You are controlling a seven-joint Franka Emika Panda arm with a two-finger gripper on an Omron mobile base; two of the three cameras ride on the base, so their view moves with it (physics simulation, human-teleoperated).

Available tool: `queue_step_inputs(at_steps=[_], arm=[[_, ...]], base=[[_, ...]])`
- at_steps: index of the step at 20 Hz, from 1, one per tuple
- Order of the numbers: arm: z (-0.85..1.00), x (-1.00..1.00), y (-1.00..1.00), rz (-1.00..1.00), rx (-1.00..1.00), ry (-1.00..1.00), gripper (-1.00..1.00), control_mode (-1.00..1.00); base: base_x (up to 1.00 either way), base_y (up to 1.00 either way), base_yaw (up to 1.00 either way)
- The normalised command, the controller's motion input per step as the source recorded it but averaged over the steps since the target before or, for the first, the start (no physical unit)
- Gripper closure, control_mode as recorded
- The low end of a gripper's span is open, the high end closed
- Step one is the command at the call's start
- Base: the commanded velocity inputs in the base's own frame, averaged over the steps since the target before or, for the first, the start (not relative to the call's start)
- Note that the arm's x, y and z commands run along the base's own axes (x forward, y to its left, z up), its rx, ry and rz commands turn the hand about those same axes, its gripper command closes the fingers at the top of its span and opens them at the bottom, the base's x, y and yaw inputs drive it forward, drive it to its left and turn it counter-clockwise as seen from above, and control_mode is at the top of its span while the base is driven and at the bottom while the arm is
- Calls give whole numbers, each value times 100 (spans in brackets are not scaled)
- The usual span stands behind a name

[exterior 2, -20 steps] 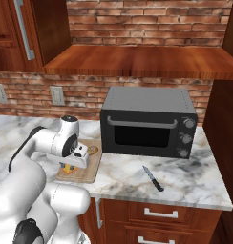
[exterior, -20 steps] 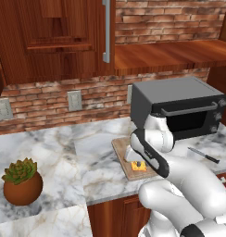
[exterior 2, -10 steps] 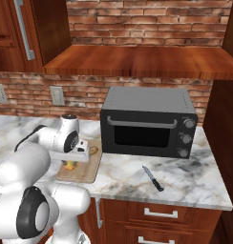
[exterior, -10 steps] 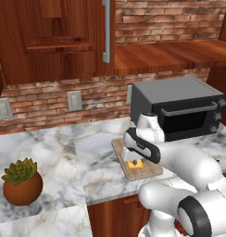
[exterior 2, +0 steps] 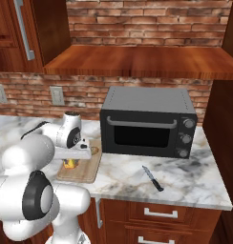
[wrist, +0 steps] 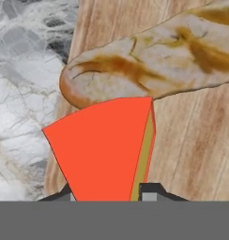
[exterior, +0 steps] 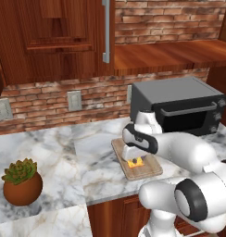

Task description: Retrieve the sausage and cheese from the fridge and place them on the cutting board on the counter.

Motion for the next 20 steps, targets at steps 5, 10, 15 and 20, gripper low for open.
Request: queue_step_inputs(at_steps=[5, 10, 15, 20], arm=[[-21, -21, -5, 3, 2, 0, -100, -100], [1, -25, -16, 0, 9, 0, -100, -100], [25, -16, -13, 0, 13, 0, -100, -100], [42, -45, -2, 0, 7, -5, -100, -100]], base=[[0, 0, 0], [0, 0, 0], [0, 0, 0], [0, 0, 0]])
